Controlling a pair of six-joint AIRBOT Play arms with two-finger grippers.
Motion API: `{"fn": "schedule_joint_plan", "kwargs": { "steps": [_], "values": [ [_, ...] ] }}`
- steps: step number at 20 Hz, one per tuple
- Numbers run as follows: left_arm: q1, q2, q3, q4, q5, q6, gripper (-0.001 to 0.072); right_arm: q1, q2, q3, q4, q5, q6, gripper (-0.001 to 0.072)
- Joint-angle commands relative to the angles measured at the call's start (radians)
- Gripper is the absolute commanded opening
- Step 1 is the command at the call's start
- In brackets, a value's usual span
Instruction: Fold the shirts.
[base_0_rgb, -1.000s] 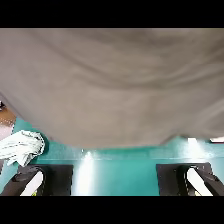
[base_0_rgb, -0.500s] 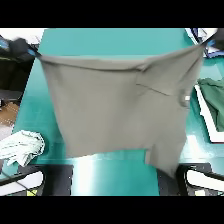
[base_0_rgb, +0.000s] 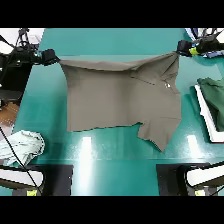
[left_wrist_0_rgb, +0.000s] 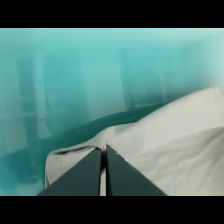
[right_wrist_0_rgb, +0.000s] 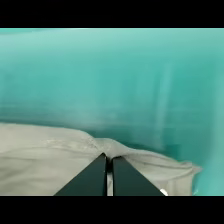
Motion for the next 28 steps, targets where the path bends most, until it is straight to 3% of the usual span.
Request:
{"fn": "schedule_joint_plan", "kwargs": {
  "steps": [1,5,8,13,18,19,20,21,23,25,28],
  "values": [
    [-0.028,-0.015,-0.001,0.055,0.035,0.052,0.0025,0.022,-0.02,0.01,-0.132,-0.016,-0.021,0.0013],
    [-0.028,-0.015,-0.018,0.191,-0.175,0.037,0.0024,0.021,-0.02,0.008,-0.194,0.247,-0.067,0.0012],
    [-0.028,-0.015,-0.112,0.196,-0.196,0.037,0.0024,0.007,-0.017,-0.047,-0.225,0.35,-0.066,0.0012],
    [-0.028,-0.015,-0.242,0.176,-0.15,0.037,0.0026,0.0,-0.016,-0.223,-0.207,0.308,-0.064,0.0013],
    [-0.028,-0.015,-0.248,0.152,-0.168,0.036,0.003,0.012,-0.016,-0.261,-0.206,0.279,-0.063,0.0019],
    [-0.028,-0.015,-0.248,0.147,-0.181,0.032,0.0232,0.012,-0.014,-0.259,-0.206,0.28,-0.061,0.0026],
    [-0.028,-0.015,-0.248,0.146,-0.183,0.011,0.0468,0.011,-0.014,-0.257,-0.206,0.287,-0.055,0.0141],
    [-0.028,-0.015,-0.248,0.146,-0.185,-0.016,0.0498,0.007,-0.012,-0.251,-0.205,0.305,-0.031,0.0333],
    [-0.019,-0.012,-0.243,0.155,-0.224,-0.028,0.0497,-0.011,-0.011,-0.216,-0.205,0.391,-0.018,0.0353],
    [0.011,-0.002,-0.227,0.163,-0.333,-0.041,0.0497,-0.037,0.027,-0.22,-0.183,0.476,-0.077,0.0352],
    [0.053,0.069,-0.298,0.183,-0.423,-0.035,0.0497,-0.115,0.162,-0.374,0.036,0.474,-0.129,0.0349]
  ]
}}
